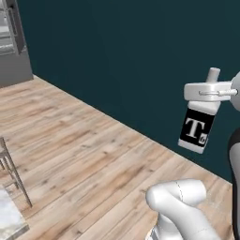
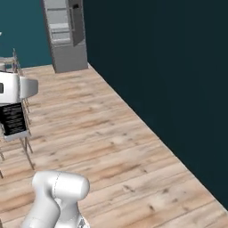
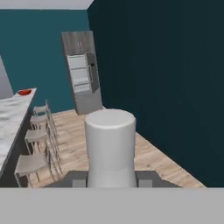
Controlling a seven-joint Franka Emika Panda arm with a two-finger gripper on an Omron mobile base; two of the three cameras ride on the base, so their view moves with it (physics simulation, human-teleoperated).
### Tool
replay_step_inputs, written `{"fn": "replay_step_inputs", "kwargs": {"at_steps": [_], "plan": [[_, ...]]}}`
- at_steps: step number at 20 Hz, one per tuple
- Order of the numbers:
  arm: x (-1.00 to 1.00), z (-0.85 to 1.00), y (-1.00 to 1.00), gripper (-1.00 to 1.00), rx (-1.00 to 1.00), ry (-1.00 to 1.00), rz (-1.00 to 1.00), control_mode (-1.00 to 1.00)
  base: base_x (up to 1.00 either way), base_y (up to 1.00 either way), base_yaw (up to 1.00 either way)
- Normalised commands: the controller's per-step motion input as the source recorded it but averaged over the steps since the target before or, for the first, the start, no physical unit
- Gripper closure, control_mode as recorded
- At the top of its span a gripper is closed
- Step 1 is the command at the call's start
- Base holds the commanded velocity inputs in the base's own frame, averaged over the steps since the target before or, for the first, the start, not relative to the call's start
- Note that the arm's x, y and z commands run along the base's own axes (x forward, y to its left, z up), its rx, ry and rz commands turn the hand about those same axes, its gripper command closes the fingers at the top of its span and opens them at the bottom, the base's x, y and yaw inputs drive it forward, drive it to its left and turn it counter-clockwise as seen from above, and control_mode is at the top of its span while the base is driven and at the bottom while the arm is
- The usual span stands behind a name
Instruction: There is a bowl on the dining counter. Grab a lemon wedge from the fridge and place it in the bowl. Then get the liquor bottle and glass cup from the cabinet and place them next to the bowl.
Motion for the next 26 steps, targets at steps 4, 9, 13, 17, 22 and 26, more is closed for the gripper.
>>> {"fn": "replay_step_inputs", "kwargs": {"at_steps": [4, 9, 13, 17, 22, 26], "plan": [[0.00, 0.00, 0.00, 1.00, 0.00, 0.00, 0.00, 1.00, 1.00, 0.00, 0.54], [0.00, 0.00, 0.00, 1.00, 0.00, 0.00, 0.00, 1.00, 1.00, 0.00, 0.56], [0.00, 0.00, 0.00, 1.00, 0.00, 0.00, 0.00, 1.00, 1.00, -0.19, 0.55], [0.00, 0.00, 0.00, 1.00, 0.00, 0.00, 0.00, 1.00, 1.00, -0.44, 0.49], [0.00, 0.00, 0.00, 1.00, 0.00, 0.00, 0.00, 1.00, 1.00, -0.74, 0.44], [0.00, 0.00, 0.00, 1.00, 0.00, 0.00, 0.00, 1.00, 1.00, -0.81, 0.44]]}}
